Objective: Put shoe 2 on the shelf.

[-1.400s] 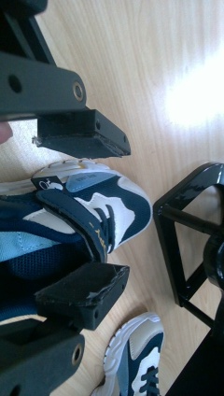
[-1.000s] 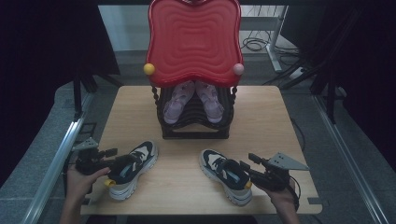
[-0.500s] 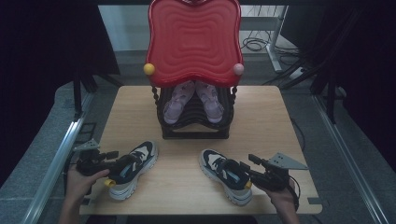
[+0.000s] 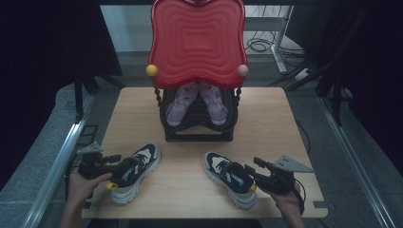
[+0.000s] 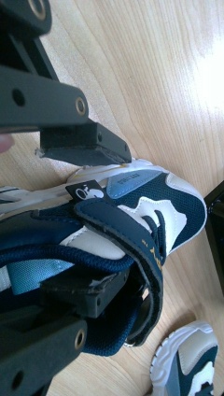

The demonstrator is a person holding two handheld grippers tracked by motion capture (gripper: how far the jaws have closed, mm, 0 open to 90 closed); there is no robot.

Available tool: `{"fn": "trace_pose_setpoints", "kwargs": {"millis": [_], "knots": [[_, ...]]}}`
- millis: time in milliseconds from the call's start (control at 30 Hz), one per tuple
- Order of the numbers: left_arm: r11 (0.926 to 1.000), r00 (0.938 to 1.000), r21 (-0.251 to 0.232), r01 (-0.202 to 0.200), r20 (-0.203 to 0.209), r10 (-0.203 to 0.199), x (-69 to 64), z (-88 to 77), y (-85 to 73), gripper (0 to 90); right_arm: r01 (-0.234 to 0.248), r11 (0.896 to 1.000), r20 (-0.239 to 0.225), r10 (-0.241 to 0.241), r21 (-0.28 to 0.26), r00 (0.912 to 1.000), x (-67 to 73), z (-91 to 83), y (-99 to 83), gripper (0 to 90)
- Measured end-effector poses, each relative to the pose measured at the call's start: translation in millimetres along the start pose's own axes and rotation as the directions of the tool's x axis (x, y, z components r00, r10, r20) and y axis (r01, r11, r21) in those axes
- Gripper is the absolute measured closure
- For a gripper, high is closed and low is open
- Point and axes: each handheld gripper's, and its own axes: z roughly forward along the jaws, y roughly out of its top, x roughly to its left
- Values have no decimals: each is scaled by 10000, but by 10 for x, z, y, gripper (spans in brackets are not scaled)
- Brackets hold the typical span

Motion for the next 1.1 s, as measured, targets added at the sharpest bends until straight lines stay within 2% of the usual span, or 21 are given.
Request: {"fn": "trace_pose_setpoints", "kwargs": {"millis": [233,500,667,767,1100], "knots": [[9998,9998,62,-180,13,180,-12,-2,-2,493,-5,10000,34,5,47,10000,-11,17,-14,493],[9985,9989,368,-414,-188,421,-43,-10,3,526,-38,10000,76,37,63,10000,-18,9,-18,493],[9968,9984,592,-545,-82,551,-67,2,-3,625,4,10000,100,-5,90,10000,-16,14,-23,493],[9965,9983,624,-556,-148,566,-81,0,-1,665,15,9999,138,-17,157,9999,-12,20,-20,493],[9967,9988,724,-370,-298,393,-102,4,16,681,277,9995,99,-279,162,9996,-41,-15,104,486]]}}
